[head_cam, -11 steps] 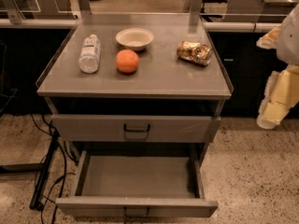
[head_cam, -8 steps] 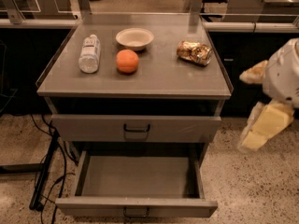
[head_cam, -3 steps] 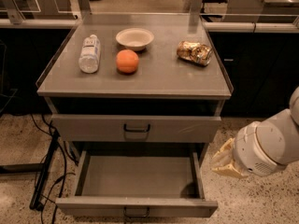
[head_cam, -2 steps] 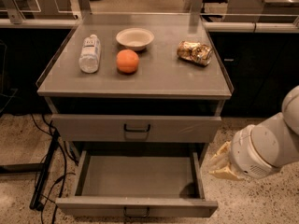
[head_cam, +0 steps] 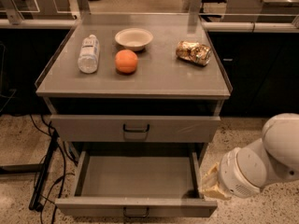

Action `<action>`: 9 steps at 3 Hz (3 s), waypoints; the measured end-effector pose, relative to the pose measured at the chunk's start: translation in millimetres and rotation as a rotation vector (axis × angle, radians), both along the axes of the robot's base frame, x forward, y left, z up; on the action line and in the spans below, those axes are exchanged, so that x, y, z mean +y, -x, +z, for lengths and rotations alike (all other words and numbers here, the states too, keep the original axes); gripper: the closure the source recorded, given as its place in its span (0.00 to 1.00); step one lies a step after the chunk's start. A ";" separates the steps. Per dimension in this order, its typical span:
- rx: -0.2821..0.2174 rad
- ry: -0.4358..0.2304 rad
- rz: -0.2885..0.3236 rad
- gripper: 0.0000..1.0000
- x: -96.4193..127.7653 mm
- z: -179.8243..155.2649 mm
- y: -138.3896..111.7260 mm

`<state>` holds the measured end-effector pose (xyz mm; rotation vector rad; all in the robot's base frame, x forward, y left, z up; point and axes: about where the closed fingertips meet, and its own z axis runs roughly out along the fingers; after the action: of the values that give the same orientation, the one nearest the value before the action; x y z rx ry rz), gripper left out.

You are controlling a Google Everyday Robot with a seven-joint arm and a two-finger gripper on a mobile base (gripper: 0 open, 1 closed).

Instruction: Close middle drawer

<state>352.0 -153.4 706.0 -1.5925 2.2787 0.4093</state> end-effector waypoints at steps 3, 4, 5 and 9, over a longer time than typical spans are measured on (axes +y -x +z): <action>-0.042 -0.081 -0.140 1.00 -14.0 -134.1 -1.3; -0.025 -0.094 -0.141 1.00 -9.0 -141.0 -2.1; 0.003 -0.093 -0.156 1.00 -1.7 -162.0 -5.7; 0.063 -0.078 -0.241 1.00 22.3 -266.8 -6.1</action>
Offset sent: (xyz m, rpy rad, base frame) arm -0.0155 -0.0209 -0.1510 0.0931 -0.0586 -0.2024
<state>358.1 -131.1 439.2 -1.2652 2.4329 0.4842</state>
